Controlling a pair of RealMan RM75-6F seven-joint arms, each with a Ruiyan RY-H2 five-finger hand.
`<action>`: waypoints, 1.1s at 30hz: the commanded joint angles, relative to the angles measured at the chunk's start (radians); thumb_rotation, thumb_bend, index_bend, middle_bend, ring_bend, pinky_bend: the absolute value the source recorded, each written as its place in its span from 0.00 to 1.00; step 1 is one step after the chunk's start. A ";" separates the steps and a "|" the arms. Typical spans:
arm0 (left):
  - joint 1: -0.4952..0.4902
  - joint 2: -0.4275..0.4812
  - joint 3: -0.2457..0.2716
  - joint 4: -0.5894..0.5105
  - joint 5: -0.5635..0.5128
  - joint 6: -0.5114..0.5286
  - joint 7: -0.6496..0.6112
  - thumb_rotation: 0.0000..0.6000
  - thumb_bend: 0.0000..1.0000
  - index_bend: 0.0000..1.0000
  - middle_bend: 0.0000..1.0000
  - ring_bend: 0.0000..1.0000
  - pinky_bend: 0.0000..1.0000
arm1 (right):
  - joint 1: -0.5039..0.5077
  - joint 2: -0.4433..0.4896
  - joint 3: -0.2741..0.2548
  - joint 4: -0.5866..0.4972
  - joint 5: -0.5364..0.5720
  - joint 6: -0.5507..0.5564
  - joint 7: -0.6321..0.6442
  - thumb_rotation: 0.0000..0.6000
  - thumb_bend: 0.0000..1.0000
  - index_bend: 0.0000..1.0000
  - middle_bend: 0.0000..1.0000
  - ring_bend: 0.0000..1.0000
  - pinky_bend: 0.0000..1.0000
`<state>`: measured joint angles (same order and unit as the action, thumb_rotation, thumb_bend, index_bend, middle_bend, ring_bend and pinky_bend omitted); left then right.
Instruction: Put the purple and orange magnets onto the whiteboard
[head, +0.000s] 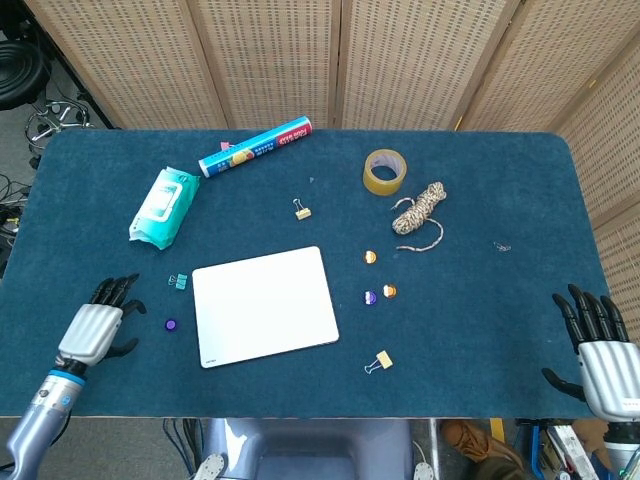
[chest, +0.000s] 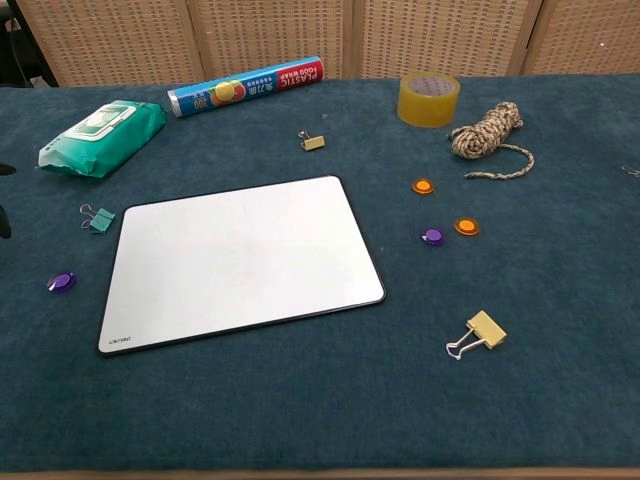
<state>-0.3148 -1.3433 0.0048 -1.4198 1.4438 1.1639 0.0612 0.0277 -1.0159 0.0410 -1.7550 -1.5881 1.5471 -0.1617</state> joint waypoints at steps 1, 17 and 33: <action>-0.026 -0.052 -0.018 0.025 -0.046 -0.047 0.058 1.00 0.24 0.41 0.00 0.00 0.00 | 0.001 0.001 -0.001 -0.001 0.002 -0.002 0.001 1.00 0.00 0.00 0.00 0.00 0.00; -0.067 -0.135 -0.036 0.067 -0.089 -0.099 0.134 1.00 0.26 0.43 0.00 0.00 0.00 | 0.001 0.011 0.001 -0.002 0.012 -0.007 0.021 1.00 0.00 0.00 0.00 0.00 0.00; -0.078 -0.157 -0.036 0.069 -0.131 -0.119 0.173 1.00 0.31 0.45 0.00 0.00 0.00 | 0.002 0.016 0.000 -0.005 0.010 -0.007 0.032 1.00 0.00 0.00 0.00 0.00 0.00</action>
<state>-0.3922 -1.5005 -0.0317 -1.3511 1.3127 1.0453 0.2340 0.0293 -0.9997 0.0408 -1.7603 -1.5786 1.5398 -0.1297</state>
